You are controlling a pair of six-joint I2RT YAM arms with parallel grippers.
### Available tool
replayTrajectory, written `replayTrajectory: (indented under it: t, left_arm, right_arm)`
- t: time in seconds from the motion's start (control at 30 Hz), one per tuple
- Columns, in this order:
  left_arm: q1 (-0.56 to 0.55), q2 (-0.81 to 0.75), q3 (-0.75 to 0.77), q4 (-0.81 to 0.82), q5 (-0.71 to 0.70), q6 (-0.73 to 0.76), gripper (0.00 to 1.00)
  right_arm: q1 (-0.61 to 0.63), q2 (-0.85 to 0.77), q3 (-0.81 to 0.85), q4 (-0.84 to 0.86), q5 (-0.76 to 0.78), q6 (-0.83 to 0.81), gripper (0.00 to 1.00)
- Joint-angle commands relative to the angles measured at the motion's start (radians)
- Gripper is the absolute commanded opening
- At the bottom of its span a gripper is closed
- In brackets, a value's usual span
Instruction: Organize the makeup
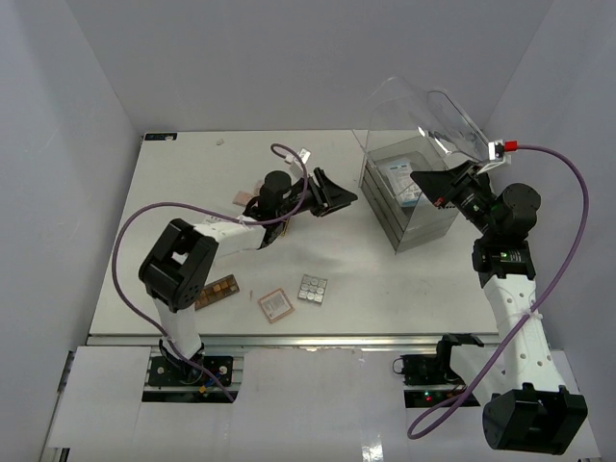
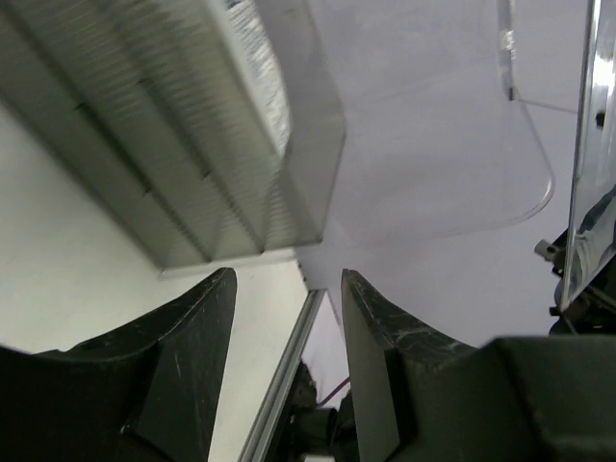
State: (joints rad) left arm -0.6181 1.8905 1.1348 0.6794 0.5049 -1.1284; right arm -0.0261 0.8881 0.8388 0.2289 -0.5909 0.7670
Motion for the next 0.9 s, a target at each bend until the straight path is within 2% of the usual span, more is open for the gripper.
replayTrajectory:
  t: [0.0, 0.07, 0.1, 0.17, 0.27, 0.4, 0.5, 0.6, 0.7, 0.8, 0.87]
  left_arm:
    - [0.085, -0.254, -0.233, -0.152, -0.113, 0.102, 0.61]
    - [0.168, -0.363, -0.373, -0.215, -0.142, 0.075, 0.64]
    - [0.202, -0.372, -0.381, -0.249, -0.147, 0.065, 0.65]
    - [0.315, -0.510, -0.509, -0.352, -0.168, 0.062, 0.68]
    - [0.411, -0.631, -0.551, -0.566, -0.296, 0.103, 0.80]
    - [0.469, -0.695, -0.464, -0.832, -0.535, 0.198, 0.92]
    - [0.478, -0.598, -0.295, -0.965, -0.643, 0.417, 0.91]
    - [0.483, -0.504, -0.152, -1.056, -0.658, 0.622, 0.87]
    - [0.482, -0.411, -0.063, -1.128, -0.604, 0.794, 0.79]
    - [0.462, -0.346, -0.006, -1.215, -0.674, 0.963, 0.78]
    - [0.421, -0.328, -0.002, -1.228, -0.716, 1.022, 0.77]
  right_arm:
    - [-0.003, -0.032, 0.000, 0.096, -0.005, 0.003, 0.12]
    - [-0.003, -0.031, -0.001, 0.098, -0.004, 0.005, 0.12]
    - [-0.003, -0.030, -0.001, 0.098, -0.004, 0.005, 0.12]
    - [-0.005, -0.028, -0.001, 0.101, -0.004, 0.008, 0.12]
    - [-0.005, -0.026, -0.001, 0.101, -0.004, 0.009, 0.12]
    - [-0.005, -0.024, 0.002, 0.101, -0.006, 0.012, 0.12]
    - [-0.005, -0.027, 0.001, 0.099, -0.006, 0.012, 0.12]
    - [-0.005, -0.030, -0.002, 0.099, -0.003, 0.012, 0.12]
    - [-0.005, -0.033, -0.004, 0.101, -0.003, 0.014, 0.12]
    - [-0.005, -0.032, -0.007, 0.106, -0.004, 0.018, 0.12]
    - [-0.005, -0.029, -0.007, 0.112, -0.003, 0.022, 0.12]
